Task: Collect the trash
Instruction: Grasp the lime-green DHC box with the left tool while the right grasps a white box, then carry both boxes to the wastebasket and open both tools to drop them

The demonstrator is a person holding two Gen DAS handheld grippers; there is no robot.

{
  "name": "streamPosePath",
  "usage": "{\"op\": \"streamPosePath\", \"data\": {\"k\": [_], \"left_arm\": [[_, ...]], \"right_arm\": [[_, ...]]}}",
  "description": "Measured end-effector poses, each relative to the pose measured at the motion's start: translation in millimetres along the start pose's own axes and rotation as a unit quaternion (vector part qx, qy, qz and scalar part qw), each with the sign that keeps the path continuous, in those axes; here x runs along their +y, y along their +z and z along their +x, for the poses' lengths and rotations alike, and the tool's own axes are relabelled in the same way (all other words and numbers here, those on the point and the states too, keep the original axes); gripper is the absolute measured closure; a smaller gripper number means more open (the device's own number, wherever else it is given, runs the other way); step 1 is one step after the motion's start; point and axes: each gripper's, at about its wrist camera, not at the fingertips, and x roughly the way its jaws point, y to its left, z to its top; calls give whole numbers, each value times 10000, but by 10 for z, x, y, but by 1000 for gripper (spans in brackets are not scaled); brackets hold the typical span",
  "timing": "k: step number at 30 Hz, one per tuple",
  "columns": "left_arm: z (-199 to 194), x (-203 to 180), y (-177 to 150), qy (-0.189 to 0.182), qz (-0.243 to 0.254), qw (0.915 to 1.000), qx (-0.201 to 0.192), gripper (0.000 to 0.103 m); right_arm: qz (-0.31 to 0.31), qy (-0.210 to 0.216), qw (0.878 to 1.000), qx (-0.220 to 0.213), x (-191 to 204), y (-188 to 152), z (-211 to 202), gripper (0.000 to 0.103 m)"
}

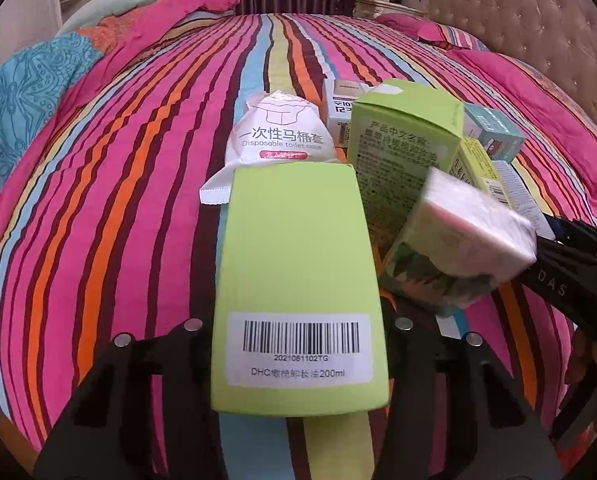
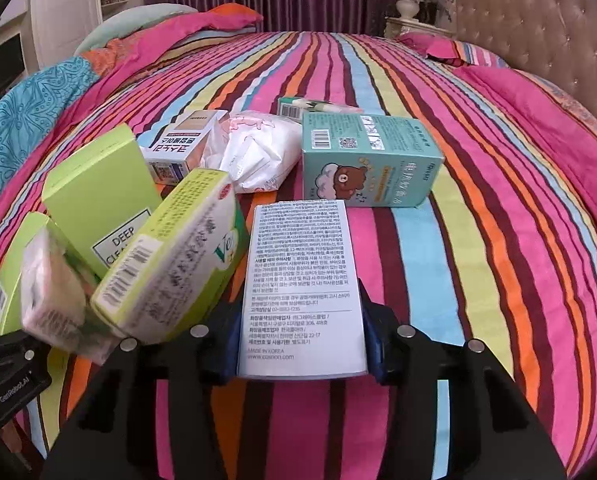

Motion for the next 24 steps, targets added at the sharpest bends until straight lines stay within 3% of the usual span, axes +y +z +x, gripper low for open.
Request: {"op": "streamPosePath", "data": {"k": [13, 24], "left_arm": [[-500, 39, -130, -80, 80, 9995, -310, 55], [-1100, 59, -632, -378, 254, 9986, -284, 55]], "right_arm": [[703, 378, 9968, -68, -157, -122, -577, 57], [972, 726, 9926, -33, -45, -558, -1191, 57]]}}
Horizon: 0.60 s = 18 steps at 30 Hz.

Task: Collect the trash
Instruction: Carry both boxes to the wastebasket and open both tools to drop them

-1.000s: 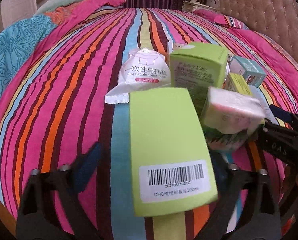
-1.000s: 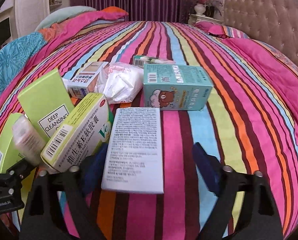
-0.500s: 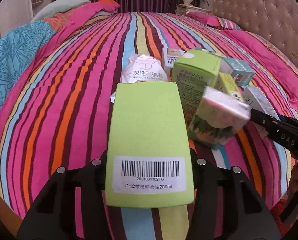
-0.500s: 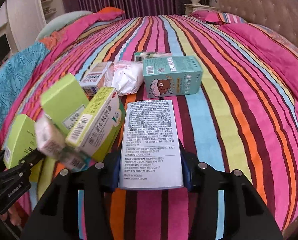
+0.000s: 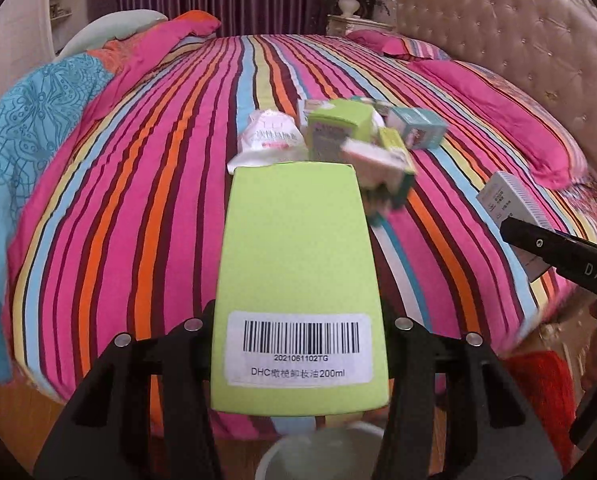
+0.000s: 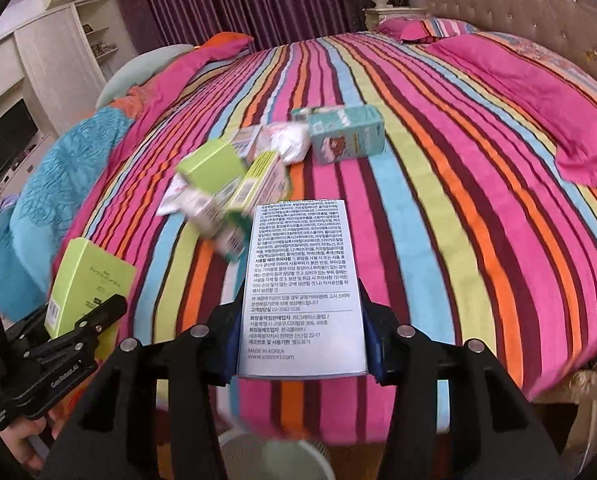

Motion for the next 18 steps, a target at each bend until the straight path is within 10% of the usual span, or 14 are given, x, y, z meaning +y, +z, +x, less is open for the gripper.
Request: {"op": "streamPosePath", "data": {"k": [11, 18], "left_arm": [[-334, 26, -885, -203, 86, 9979, 606, 55], [9, 56, -1427, -491, -299, 9861, 1557, 55]], "right_arm": [[308, 512, 9964, 608, 219, -799, -263, 57], [710, 714, 9768, 1889, 304, -1410, 169, 57]]}}
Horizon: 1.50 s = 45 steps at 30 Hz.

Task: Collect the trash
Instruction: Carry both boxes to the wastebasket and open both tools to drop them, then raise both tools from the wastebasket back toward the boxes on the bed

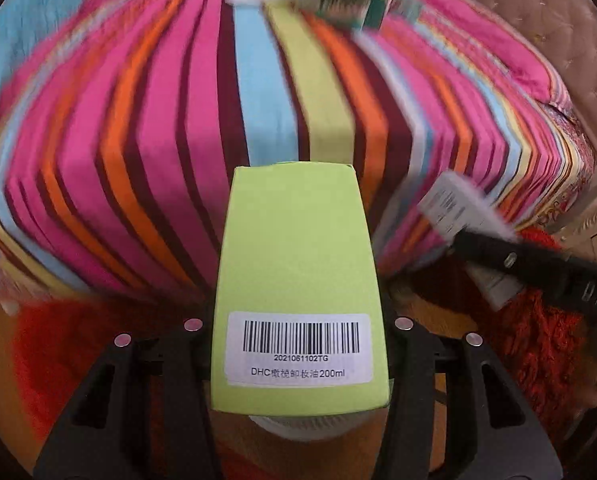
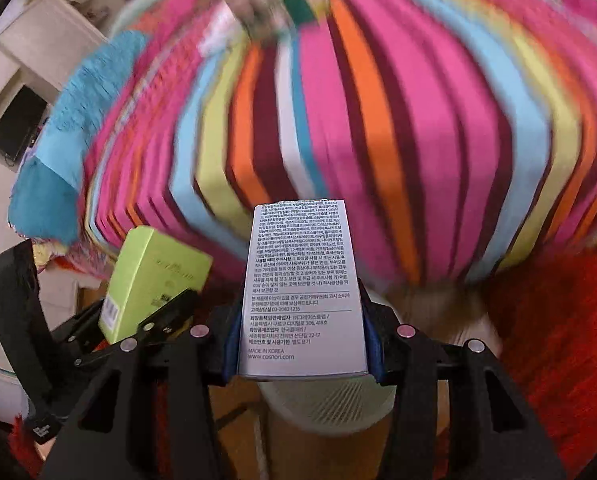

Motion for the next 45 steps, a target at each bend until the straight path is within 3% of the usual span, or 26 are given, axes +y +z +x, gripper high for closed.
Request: {"op": "streamPosePath", "data": {"k": [3, 8, 13, 17, 20, 27, 28, 29, 30, 31, 45], "left_arm": [[302, 65, -138, -84, -226, 9981, 575, 55], [678, 71, -223, -118, -346, 9899, 1372, 55], [1015, 64, -291, -168, -505, 9784, 1999, 55], [1294, 99, -382, -162, -711, 9642, 2550, 55], [1412, 131, -439, -93, -798, 9573, 2778, 55], [1597, 102, -504, -117, -908, 9460, 3108, 52], [1619, 110, -523, -132, -934, 9440, 3163, 43], [1633, 118, -535, -126, -962, 9419, 3214, 37], [1642, 128, -542, -104, -986, 9410, 3236, 29], [1654, 145, -549, -95, -1002, 9408, 3237, 26], [1564, 171, -505, -88, -1100, 9467, 3028, 25]], "right_arm": [[425, 101, 9971, 626, -150, -79, 309, 57], [1175, 155, 9821, 1465, -432, -190, 742, 57], [1464, 94, 9703, 1925, -519, -242, 1054, 57], [1600, 8, 9619, 2215, -589, -320, 1254, 57], [1739, -23, 9562, 2353, -678, -387, 1426, 57], [1993, 38, 9456, 2571, -812, -515, 1614, 57], [2023, 63, 9447, 2580, -801, -509, 1624, 52], [2046, 83, 9438, 2594, -816, -510, 1639, 40], [2062, 67, 9435, 2594, -821, -508, 1642, 34], [2072, 24, 9441, 2562, -827, -506, 1626, 29], [2255, -88, 9448, 2377, -907, -477, 1563, 29]]}}
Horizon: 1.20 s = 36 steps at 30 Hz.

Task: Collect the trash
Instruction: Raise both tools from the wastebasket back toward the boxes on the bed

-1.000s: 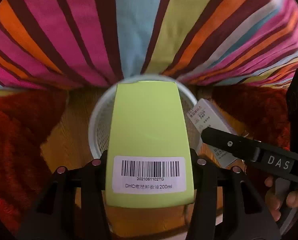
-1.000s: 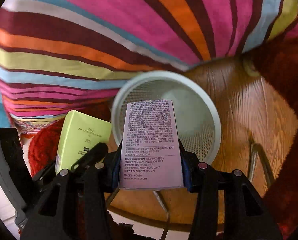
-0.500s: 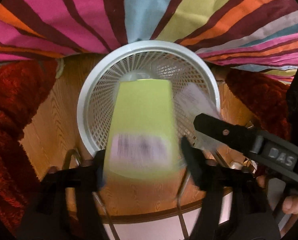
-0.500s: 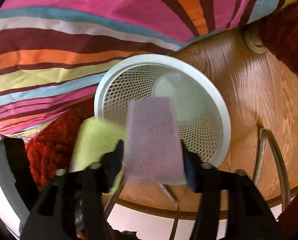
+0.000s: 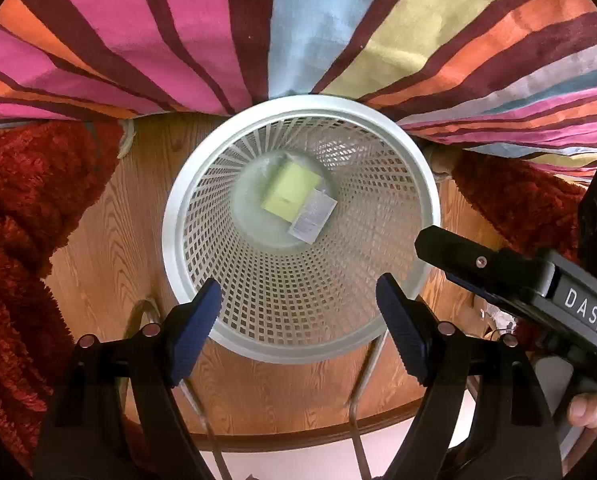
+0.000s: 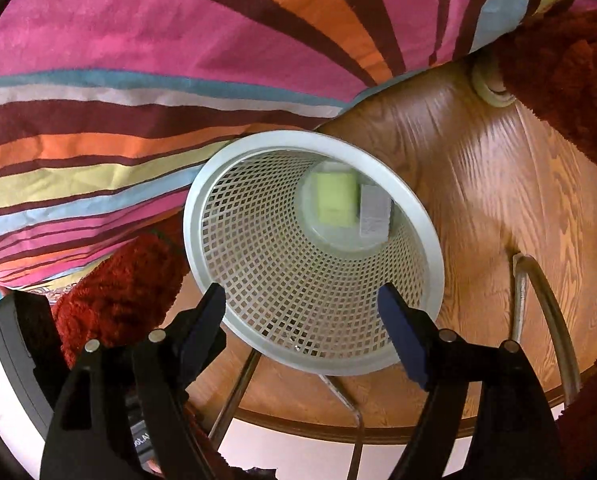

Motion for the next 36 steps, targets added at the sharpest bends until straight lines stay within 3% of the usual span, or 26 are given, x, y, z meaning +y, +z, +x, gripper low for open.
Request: {"op": "streamPosePath", "data": {"k": [7, 11, 16, 20, 26, 31, 36], "left_arm": [[-163, 18, -45, 19, -2, 9994, -334, 25], [-381, 41, -109, 11, -22, 9972, -749, 25], [-776, -9, -210, 112, 162, 9885, -1498, 25], [-1233, -58, -339, 225, 476, 9682, -2445, 25], [-1781, -230, -468, 425, 831, 9258, -3663, 25], [-2098, -376, -414, 355, 1025, 9017, -4185, 25], [-2339, -608, -271, 185, 1376, 8806, -4530, 25]], "right_arm": [[-9, 44, 9998, -194, -2, -65, -146, 28], [-238, 53, 9986, -477, 70, -144, -352, 28], [-699, 122, 9909, -1143, 228, -283, -805, 28], [-1110, 79, 9740, -1972, 354, -422, -1268, 28], [-1452, 25, 9255, -3497, 542, -562, -1966, 28], [-1663, 225, 8879, -4284, 697, -540, -2409, 28], [-1790, 294, 8707, -4572, 824, -376, -2660, 28]]}}
